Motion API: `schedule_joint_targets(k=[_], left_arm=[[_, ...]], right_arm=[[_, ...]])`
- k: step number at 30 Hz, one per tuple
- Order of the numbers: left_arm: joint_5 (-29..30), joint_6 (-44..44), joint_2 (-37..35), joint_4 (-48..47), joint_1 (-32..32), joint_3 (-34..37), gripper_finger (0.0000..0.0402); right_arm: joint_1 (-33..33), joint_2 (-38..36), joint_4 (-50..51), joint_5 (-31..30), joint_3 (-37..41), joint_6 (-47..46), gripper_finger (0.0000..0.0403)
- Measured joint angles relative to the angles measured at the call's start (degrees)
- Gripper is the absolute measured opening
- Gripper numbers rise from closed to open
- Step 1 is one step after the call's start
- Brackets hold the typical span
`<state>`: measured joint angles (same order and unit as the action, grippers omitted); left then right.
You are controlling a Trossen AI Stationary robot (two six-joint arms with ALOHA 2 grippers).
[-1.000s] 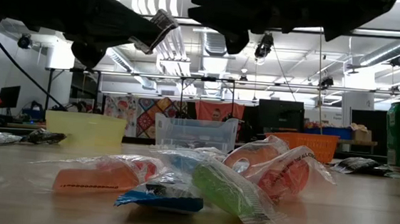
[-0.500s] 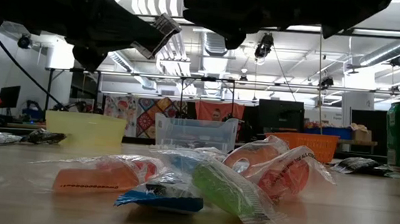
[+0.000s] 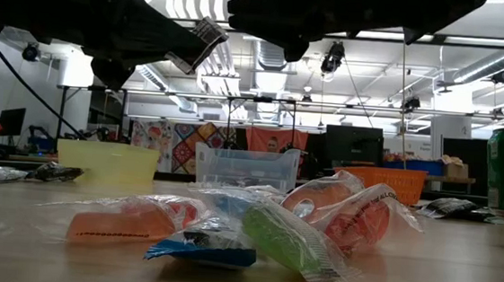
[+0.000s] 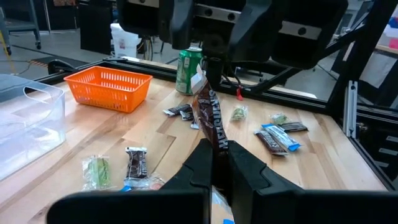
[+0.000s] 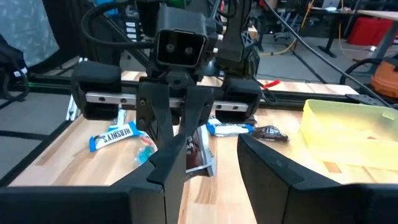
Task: Organize candy in baskets
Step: Put the brown chocolate bar into the transparent bin
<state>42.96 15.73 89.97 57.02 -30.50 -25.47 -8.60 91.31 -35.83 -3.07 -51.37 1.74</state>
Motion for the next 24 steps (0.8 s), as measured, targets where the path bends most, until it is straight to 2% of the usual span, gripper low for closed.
schedule_joint_targets(k=[5, 20, 24], left_arm=[[0.0, -0.02, -0.02, 0.02, 0.0, 0.0, 0.0002], [0.0, -0.02, -0.02, 0.02, -0.02, 0.0, 0.0002], [-0.02, -0.02, -0.04, 0.01, -0.02, 0.0, 0.0002]], right_arm=[[0.0, 0.0, 0.0, -0.02, 0.0, 2.6, 0.0133], [0.51, 0.0, -0.5, -0.26, 0.0, 2.45, 0.01], [0.76, 0.0, -0.42, -0.62, -0.14, 1.33, 0.0108]])
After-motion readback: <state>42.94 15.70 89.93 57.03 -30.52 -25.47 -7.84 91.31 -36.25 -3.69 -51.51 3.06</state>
